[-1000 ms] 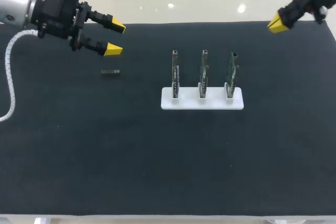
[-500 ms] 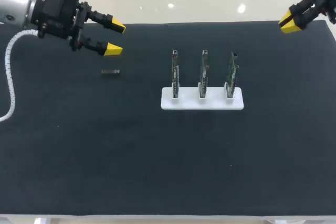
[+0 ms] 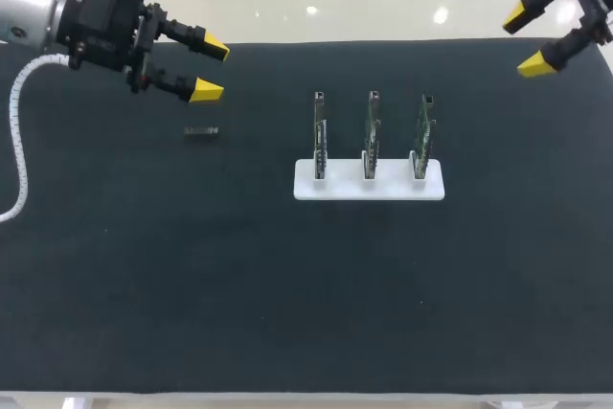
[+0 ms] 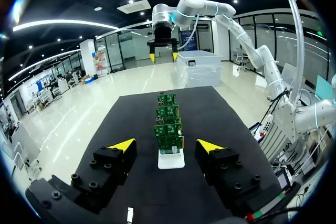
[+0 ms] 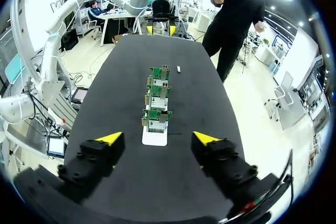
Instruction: Pick up the optical module with the left hand, and insert it into the network port with the right hand.
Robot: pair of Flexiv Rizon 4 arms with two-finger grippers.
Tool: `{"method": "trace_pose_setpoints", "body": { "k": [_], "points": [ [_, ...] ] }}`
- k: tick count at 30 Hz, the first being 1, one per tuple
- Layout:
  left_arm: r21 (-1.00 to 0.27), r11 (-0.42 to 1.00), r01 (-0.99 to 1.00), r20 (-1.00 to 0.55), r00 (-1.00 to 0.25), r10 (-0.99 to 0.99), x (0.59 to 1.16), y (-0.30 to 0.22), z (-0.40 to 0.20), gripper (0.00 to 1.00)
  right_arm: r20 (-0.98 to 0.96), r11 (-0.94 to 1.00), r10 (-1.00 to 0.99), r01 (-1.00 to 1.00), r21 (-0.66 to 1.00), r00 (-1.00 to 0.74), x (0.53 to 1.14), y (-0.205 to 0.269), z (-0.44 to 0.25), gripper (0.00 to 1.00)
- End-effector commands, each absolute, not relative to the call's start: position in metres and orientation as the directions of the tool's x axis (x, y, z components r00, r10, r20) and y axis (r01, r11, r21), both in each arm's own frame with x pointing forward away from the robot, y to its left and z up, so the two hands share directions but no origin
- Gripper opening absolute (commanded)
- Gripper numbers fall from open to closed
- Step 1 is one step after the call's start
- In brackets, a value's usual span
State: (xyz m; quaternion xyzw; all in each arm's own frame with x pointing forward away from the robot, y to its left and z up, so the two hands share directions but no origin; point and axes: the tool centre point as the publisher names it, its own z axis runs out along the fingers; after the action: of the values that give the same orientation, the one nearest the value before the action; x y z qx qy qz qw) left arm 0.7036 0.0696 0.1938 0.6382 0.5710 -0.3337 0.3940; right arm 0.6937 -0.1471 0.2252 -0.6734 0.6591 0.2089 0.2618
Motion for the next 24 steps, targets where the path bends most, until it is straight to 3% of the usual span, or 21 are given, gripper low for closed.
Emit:
{"method": "trace_pose_setpoints", "body": {
  "k": [1,11,17,24],
  "points": [
    [0.122,-0.036,0.992,-0.874,0.124,0.469,0.704,0.069,0.194,1.0,-0.628,0.004,-0.777,-0.997,-0.076,0.045,0.695,-0.147,0.225,1.0],
    [0.112,-0.033,0.993,-0.851,0.113,0.512,0.704,0.083,0.19,1.0,-0.628,0.004,-0.777,-0.997,-0.076,0.045,0.695,-0.147,0.225,1.0],
    [0.073,-0.008,0.997,-0.782,0.062,0.62,0.719,0.115,0.173,1.0,-0.628,0.004,-0.777,-0.997,-0.076,0.045,0.695,-0.147,0.225,1.0],
    [0.085,-0.044,0.995,-0.641,0.088,0.763,0.74,0.147,0.156,1.0,-0.628,0.004,-0.777,-0.997,-0.076,0.045,0.695,-0.147,0.225,1.0]
  ]
}}
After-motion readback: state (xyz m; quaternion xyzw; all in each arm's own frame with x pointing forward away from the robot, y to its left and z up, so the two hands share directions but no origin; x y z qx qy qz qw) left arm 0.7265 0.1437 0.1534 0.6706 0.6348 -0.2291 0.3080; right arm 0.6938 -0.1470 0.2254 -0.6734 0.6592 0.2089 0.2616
